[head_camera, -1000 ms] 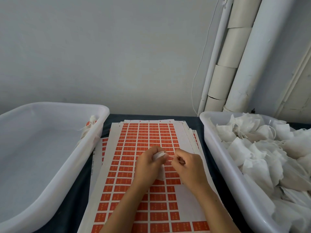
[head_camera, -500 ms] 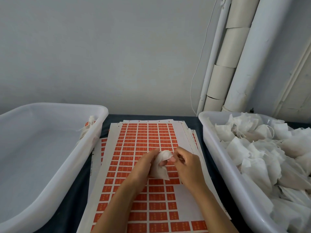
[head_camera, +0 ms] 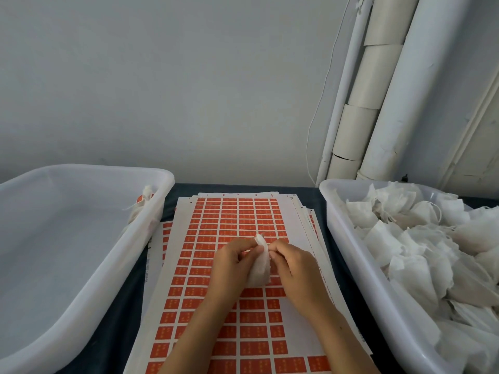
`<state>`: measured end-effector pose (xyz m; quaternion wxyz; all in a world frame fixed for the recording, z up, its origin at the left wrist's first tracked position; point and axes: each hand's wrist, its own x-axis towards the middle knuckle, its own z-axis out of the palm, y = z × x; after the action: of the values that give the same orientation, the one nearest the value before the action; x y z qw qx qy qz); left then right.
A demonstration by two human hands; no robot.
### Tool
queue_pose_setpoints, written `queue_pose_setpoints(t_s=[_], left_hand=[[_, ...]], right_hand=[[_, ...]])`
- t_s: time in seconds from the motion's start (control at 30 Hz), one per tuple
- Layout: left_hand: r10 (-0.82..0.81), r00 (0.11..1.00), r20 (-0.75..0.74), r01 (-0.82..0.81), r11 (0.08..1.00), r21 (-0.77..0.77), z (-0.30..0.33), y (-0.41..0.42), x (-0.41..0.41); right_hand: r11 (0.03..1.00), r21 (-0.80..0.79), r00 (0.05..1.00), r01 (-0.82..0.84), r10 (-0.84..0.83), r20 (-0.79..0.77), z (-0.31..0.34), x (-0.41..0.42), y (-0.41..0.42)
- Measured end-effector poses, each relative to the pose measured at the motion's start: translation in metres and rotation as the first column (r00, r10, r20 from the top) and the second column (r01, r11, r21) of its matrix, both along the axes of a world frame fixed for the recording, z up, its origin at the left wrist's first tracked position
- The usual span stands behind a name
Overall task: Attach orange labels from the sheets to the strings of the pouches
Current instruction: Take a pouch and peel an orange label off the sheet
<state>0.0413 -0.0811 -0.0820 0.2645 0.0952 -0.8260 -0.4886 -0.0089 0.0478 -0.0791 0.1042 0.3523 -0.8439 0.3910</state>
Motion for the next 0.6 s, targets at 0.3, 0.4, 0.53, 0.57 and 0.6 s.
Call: queue_pose_setpoints(t_s=[0.3,0.4,0.53,0.57,0.6], left_hand=[[0.165,0.986,-0.037,-0.157,0.976,0.153,0.0057,-0.0023,0.0045],[0.164,0.985,-0.045,-0.152,0.967,0.206,0.0076,-0.0022,0.0045],[0.163,0.983,-0.087,-0.14,0.965,0.223,0.0049,-0.002,0.0021],[0.156,0.984,-0.085,-0.134,0.966,0.222,0.0042,-0.0017,0.0013],[0.14,0.987,-0.072,-0.12,0.965,0.232,0.0036,-0.0018,0.0008]], right_hand=[[0.999,-0.002,0.999,-0.035,0.035,-0.022,-0.0027,0.0023,-0.0008],[0.999,-0.011,0.999,-0.037,0.038,0.012,-0.0028,0.0025,-0.0015],[0.997,-0.059,0.997,-0.046,0.049,0.052,-0.0014,0.0046,-0.002],[0.997,-0.066,0.997,-0.048,0.052,0.054,-0.0009,0.0053,-0.0021],[0.996,-0.074,0.997,-0.049,0.054,0.054,-0.0007,0.0058,-0.0023]])
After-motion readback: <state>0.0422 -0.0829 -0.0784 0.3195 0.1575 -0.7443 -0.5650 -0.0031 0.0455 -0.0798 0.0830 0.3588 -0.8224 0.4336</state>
